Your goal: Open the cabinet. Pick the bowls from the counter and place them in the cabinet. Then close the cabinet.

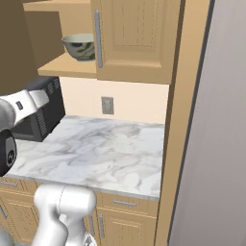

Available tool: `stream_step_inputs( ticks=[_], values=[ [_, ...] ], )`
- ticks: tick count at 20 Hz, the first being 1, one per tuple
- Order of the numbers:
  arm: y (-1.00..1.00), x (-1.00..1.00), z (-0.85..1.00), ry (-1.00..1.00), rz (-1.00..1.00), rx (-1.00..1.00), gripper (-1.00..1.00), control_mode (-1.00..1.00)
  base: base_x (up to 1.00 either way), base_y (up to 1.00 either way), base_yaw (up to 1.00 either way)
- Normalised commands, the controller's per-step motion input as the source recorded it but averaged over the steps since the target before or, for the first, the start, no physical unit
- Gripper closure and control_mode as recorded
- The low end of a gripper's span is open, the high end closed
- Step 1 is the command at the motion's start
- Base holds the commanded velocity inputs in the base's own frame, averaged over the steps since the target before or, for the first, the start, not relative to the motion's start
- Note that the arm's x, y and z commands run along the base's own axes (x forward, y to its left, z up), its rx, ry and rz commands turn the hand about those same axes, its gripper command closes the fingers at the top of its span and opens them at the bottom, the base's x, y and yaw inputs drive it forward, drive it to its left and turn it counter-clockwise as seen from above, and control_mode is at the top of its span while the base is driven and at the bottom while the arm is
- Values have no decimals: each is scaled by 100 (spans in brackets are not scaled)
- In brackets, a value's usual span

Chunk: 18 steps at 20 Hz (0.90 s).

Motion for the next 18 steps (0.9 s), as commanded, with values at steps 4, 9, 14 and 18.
stream_step_inputs(
  ticks=[4,9,14,18],
  values=[
    [16,-91,34,-5,-6,-5,-100,-100,0,0,0],
    [6,-9,-13,4,-2,15,-100,-100,0,0,0],
    [50,-39,-6,-14,-25,37,-100,-100,0,0,0],
    [71,-51,0,-24,-33,34,-100,-100,0,0,0]
  ],
)
